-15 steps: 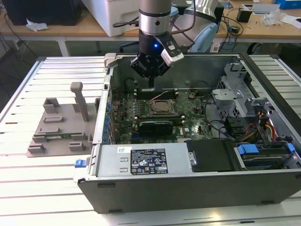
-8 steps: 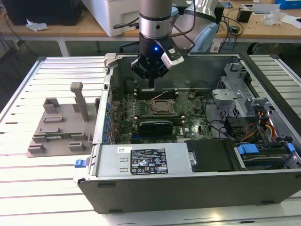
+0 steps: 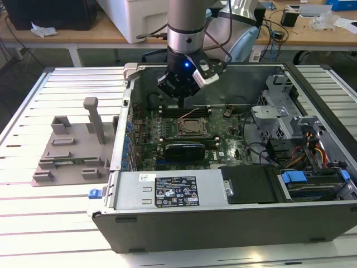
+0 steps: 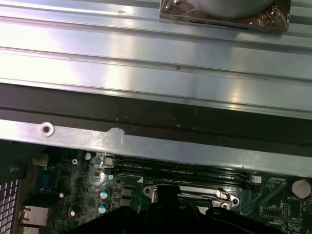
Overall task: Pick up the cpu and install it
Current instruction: 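Install the first cpu locking lever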
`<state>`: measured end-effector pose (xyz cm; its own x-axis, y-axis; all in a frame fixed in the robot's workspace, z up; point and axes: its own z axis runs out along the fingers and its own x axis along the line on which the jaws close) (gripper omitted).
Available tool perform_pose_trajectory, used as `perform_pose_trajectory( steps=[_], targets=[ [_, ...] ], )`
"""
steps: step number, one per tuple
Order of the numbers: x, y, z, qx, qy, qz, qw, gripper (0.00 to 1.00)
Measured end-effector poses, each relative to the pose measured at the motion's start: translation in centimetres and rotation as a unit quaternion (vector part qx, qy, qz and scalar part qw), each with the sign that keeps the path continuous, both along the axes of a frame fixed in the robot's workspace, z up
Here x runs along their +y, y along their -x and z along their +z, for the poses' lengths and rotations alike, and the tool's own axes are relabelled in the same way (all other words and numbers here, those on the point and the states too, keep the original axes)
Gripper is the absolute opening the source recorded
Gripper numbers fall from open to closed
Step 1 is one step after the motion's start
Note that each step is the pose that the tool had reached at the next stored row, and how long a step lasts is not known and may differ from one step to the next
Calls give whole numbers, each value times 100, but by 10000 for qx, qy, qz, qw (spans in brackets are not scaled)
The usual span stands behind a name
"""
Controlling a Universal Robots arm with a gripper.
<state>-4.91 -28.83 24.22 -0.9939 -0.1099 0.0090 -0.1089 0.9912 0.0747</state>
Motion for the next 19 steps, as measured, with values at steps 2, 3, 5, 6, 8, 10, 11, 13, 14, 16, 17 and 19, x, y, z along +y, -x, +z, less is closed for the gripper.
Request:
perform_pose_trajectory(
  steps=[2, 3, 5, 6, 8, 10, 11, 13, 14, 16, 17, 19],
  targets=[
    [6, -25, -42, 5, 0, 0, 10000, 11],
    [18, -57, -87, 13, 1, 0, 10000, 11],
    [29, -84, -125, 18, 0, 0, 10000, 11],
    [33, -88, -132, 19, 0, 0, 10000, 11],
    [42, -102, -154, 20, 0, 2, 10000, 11],
    [42, -120, -168, 21, 0, 2, 10000, 11],
    [42, -129, -174, 22, 0, 2, 10000, 11],
    [43, -147, -184, 24, 0, 3, 10000, 11],
    [44, -162, -191, 26, 1, 4, 10000, 11],
    [44, -179, -200, 28, 0, 4, 10000, 11],
    [44, -188, -205, 29, 0, 4, 10000, 11],
    [44, -217, -219, 32, 0, 4, 10000, 11]
  ],
)
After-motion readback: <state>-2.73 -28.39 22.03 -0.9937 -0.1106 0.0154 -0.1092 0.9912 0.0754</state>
